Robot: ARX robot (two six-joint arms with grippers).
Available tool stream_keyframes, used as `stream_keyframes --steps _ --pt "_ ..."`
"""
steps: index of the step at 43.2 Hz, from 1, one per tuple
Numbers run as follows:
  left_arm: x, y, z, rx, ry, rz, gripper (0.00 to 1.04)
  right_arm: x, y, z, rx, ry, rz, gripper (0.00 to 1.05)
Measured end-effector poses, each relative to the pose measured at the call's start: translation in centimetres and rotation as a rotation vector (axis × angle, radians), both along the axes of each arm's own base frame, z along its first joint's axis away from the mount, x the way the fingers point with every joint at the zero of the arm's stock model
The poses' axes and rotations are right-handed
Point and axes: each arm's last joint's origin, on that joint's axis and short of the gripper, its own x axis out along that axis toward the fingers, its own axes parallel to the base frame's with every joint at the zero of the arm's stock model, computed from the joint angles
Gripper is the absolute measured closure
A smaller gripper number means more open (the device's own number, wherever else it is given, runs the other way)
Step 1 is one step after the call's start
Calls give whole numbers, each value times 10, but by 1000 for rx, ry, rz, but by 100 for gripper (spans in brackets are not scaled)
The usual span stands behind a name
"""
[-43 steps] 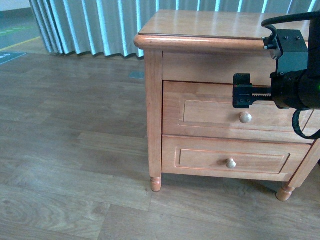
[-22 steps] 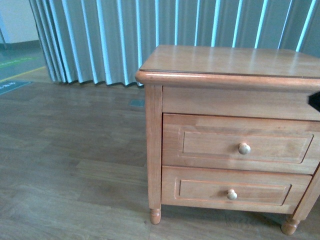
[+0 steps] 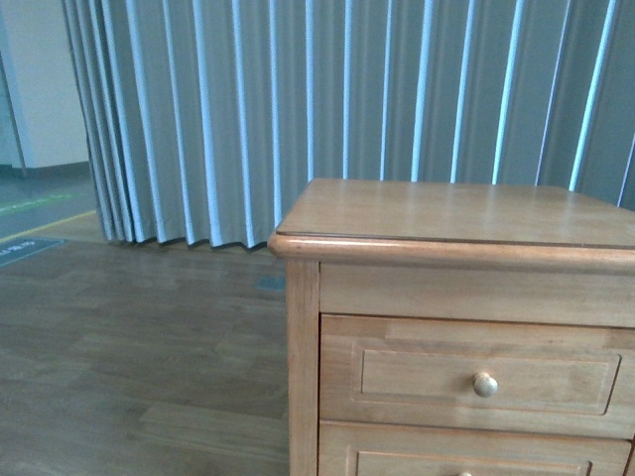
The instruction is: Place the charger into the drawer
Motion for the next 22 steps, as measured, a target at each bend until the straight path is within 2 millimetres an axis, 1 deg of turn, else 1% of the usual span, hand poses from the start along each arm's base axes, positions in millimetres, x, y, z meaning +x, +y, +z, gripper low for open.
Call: stream_keyframes --steps 7,9,13,14,22 --pt "0 0 0 0 0 0 6 -15 0 -14 -9 -3 1 71" --pt "0 0 0 0 0 0 6 -20 0 -19 -11 0 0 80" --pt "0 0 0 0 0 0 6 -30 0 -28 -11 -2 0 101" --pt "0 0 0 0 0 0 6 -31 0 -29 -14 -2 0 104" --pt "0 0 0 0 0 0 6 -47 0 -42 -14 0 0 103"
